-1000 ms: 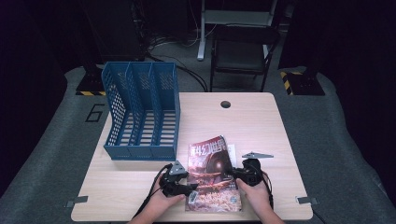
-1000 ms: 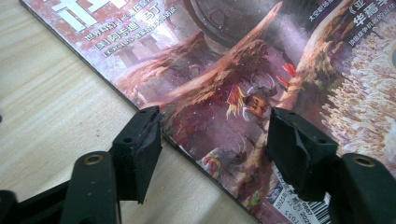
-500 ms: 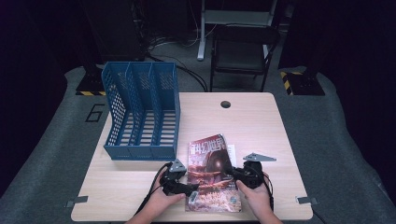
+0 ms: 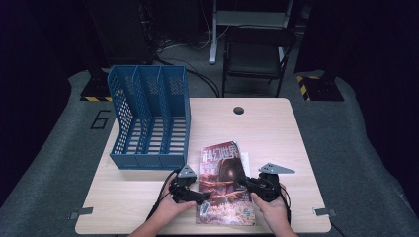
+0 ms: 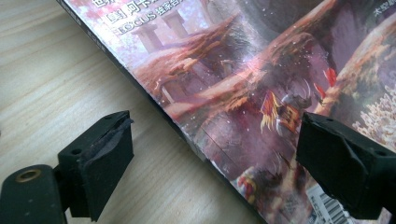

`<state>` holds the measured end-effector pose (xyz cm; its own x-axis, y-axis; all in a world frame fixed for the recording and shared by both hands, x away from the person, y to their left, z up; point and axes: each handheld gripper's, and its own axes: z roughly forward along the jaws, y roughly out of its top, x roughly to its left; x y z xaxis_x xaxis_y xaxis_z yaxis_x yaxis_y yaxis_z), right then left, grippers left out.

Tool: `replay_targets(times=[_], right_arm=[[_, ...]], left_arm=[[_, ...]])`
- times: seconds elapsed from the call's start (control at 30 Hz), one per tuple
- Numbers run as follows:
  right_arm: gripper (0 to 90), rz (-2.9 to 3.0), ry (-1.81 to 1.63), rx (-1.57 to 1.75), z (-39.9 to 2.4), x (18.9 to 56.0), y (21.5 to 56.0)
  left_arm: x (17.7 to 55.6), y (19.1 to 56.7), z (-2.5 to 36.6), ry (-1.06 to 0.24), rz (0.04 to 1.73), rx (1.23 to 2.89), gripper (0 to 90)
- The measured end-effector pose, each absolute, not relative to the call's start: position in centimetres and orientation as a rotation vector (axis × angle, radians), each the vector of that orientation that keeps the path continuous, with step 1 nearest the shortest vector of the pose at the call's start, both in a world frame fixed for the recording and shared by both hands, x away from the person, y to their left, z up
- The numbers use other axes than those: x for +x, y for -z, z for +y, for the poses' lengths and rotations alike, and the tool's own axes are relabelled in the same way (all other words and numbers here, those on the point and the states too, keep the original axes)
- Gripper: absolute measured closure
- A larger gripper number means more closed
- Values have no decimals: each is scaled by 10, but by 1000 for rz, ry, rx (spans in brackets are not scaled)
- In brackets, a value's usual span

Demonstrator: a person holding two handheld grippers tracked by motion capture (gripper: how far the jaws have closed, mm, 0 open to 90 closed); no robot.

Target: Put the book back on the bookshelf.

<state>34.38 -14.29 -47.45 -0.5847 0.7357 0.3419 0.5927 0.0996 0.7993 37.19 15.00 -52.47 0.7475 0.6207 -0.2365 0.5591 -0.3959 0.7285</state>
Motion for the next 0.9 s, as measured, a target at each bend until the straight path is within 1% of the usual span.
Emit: replay_targets(times=[0.27,0.43,0.7,0.9], right_arm=[[856,2212,-1510,1298,-142,337,470],[857,2206,-1523,1275,-142,335,468],[857,2198,-1546,1237,-142,331,464],[856,2204,-1560,1227,-141,330,464]], left_arm=[[377,526,142,-35,843,2084,64],[378,527,137,-4,814,2079,60],[386,528,128,94,813,2032,50],[389,526,127,94,775,2078,49]])
